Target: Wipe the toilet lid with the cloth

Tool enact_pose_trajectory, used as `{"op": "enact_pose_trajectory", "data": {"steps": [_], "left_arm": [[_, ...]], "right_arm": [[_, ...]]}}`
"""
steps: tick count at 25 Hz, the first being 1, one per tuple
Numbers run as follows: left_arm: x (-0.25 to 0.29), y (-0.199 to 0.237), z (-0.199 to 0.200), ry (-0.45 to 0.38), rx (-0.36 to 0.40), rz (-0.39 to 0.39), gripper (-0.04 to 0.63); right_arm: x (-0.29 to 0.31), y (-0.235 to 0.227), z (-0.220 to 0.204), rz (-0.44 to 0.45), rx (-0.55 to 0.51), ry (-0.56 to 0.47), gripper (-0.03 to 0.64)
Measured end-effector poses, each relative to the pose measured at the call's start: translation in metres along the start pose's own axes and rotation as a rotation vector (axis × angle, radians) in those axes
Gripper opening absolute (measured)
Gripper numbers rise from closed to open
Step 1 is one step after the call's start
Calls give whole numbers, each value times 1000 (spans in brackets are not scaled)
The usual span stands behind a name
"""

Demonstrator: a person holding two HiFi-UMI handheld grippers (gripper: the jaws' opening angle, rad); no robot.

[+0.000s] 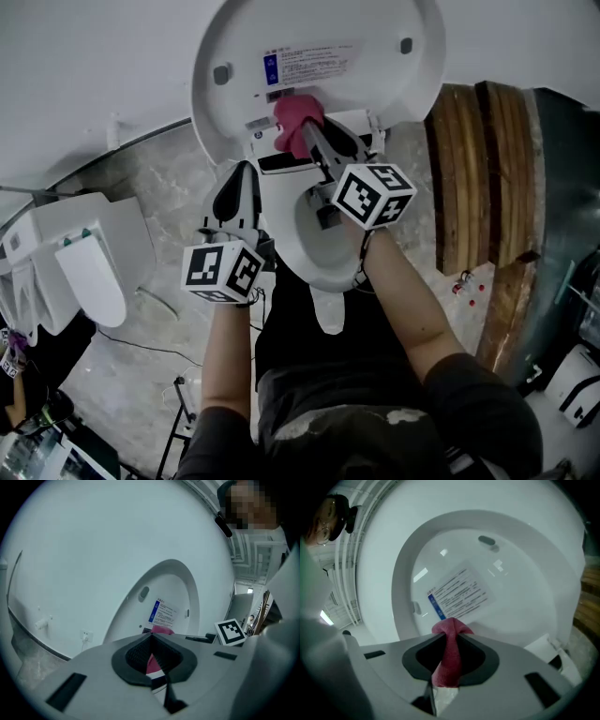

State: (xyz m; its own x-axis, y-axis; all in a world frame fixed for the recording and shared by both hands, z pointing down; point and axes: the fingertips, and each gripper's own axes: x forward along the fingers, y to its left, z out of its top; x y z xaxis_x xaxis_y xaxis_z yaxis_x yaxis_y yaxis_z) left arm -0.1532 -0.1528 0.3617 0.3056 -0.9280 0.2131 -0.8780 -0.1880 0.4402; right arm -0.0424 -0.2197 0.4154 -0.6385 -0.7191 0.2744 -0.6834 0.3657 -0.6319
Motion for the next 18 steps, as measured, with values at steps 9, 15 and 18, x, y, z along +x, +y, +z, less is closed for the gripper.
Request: {"op": "enact_pose_trajectory", "data": {"steps": [9, 15, 18], "left_arm": [[-27, 45, -4, 34, -11, -26, 8], [-36, 54, -13, 51, -14, -9, 8], [-35, 51, -19, 63, -15, -1, 8]], "right_arm": [[55, 57, -71, 56, -35, 87, 67], [74, 51, -78, 43, -51, 96, 67], [70, 35, -65, 14, -43, 70, 67]]}}
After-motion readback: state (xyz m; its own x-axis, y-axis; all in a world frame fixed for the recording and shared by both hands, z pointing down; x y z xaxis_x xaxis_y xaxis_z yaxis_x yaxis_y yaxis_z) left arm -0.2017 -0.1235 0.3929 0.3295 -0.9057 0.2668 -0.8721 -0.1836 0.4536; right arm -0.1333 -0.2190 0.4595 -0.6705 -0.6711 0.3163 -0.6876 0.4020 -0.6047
